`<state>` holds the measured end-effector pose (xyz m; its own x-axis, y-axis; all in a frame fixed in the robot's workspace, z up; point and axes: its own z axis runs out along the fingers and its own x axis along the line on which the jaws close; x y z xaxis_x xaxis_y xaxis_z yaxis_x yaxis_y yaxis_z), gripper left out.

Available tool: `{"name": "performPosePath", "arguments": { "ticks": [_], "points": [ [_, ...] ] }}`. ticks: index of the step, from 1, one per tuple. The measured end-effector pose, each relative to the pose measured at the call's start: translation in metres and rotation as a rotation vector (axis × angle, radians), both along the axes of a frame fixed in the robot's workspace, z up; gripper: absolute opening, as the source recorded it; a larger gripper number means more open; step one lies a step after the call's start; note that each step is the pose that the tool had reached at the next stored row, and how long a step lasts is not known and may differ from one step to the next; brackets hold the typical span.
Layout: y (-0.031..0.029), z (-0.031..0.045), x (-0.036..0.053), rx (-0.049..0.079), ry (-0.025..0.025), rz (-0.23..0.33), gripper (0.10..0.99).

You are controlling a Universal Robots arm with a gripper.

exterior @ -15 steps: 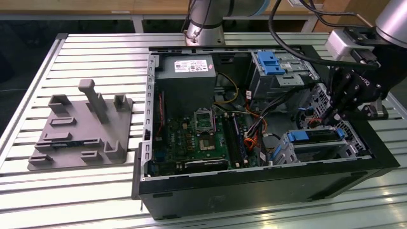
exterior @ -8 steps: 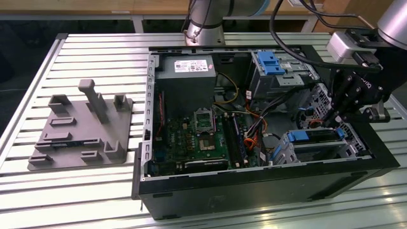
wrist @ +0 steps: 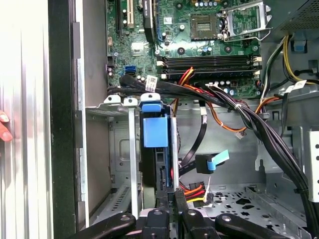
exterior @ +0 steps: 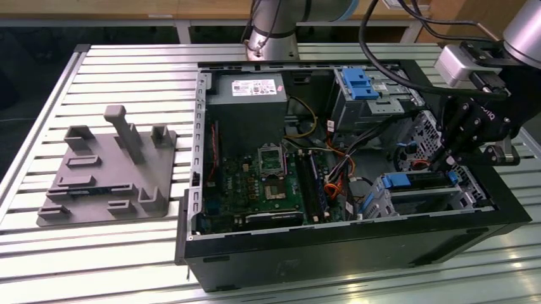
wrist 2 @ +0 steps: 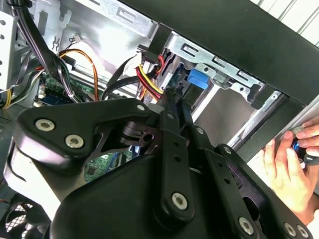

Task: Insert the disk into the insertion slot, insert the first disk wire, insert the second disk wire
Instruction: 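Insert the first disk wire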

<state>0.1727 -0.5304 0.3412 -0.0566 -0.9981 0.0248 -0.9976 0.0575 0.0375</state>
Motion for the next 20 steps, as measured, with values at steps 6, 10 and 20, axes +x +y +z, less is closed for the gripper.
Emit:
{"name": "performPosePath", "arguments": {
  "ticks": [6,10,20],
  "points": [
    [-0.0001,-0.0002,-0.0001,0.0,-0.0001,0.0,0.169],
    [-0.0001,-0.0004,-0.0001,0.0,-0.0001,0.001,0.169],
    [-0.0006,-0.0017,-0.0001,-0.001,-0.0001,0.003,0.169]
  ]
}}
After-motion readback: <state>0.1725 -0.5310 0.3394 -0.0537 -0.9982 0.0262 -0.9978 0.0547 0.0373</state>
